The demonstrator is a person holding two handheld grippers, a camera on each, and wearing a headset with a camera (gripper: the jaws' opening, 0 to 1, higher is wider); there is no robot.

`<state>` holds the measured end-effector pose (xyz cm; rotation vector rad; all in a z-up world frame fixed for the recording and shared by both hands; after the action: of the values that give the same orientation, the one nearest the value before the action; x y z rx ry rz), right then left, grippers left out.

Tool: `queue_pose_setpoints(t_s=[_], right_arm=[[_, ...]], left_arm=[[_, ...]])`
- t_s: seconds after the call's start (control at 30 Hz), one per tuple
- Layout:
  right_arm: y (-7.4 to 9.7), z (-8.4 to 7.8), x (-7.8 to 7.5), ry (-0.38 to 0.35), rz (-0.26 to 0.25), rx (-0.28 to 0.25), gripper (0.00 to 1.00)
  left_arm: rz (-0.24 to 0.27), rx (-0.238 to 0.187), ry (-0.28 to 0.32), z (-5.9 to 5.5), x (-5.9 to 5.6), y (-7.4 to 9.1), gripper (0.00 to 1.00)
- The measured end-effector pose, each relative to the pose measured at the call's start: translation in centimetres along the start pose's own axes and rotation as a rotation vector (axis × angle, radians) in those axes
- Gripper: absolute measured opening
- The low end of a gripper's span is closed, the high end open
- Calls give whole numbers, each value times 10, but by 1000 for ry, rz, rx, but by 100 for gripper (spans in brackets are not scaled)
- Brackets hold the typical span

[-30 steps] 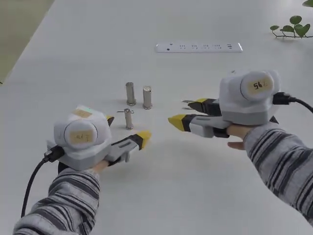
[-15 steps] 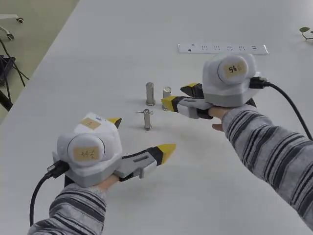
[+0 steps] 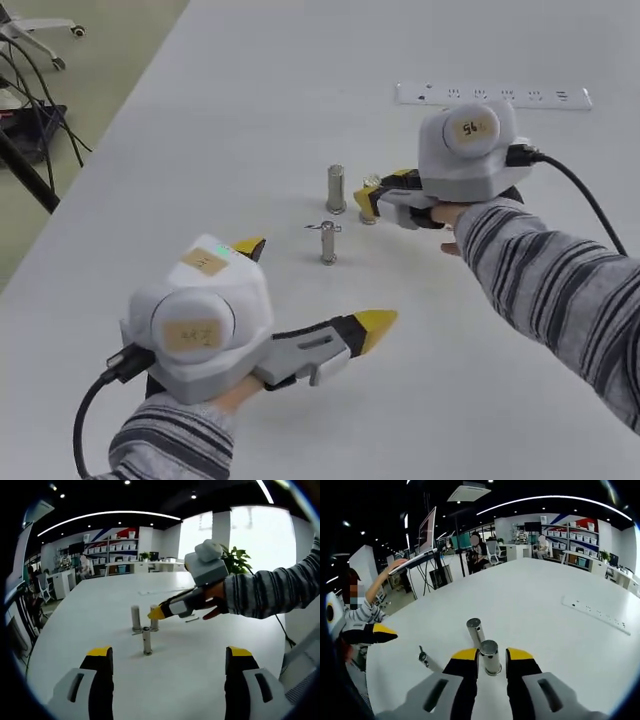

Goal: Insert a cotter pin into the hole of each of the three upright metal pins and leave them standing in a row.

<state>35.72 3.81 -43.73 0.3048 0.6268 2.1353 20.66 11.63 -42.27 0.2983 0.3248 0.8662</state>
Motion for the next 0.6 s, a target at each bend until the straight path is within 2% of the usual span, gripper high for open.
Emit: queue_pose_setpoints(t_s=[0.2, 0.4, 0.6], right_arm=[[-3, 1, 5, -7, 20, -21, 11], [-1, 3, 6, 85, 19, -22, 9], [-3, 4, 5, 144, 85, 0, 8]], left_arm=[[-6, 16, -16, -2, -2, 0, 98], [-10, 17, -22, -1, -4, 2, 99], [-5, 18, -12, -1, -4, 4, 99]])
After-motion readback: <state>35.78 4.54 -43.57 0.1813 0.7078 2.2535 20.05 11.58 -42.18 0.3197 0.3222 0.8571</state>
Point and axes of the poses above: the centre of the closed fingertips' face, and the gripper's own axes: y roughly backward along the fingers, x roughly to its left, z roughly out of its top, the point moved 4 cm from there along y, roughly backward along the fingers, and after that the axes turned 11 degrees about -z, right-handed, at the moved point
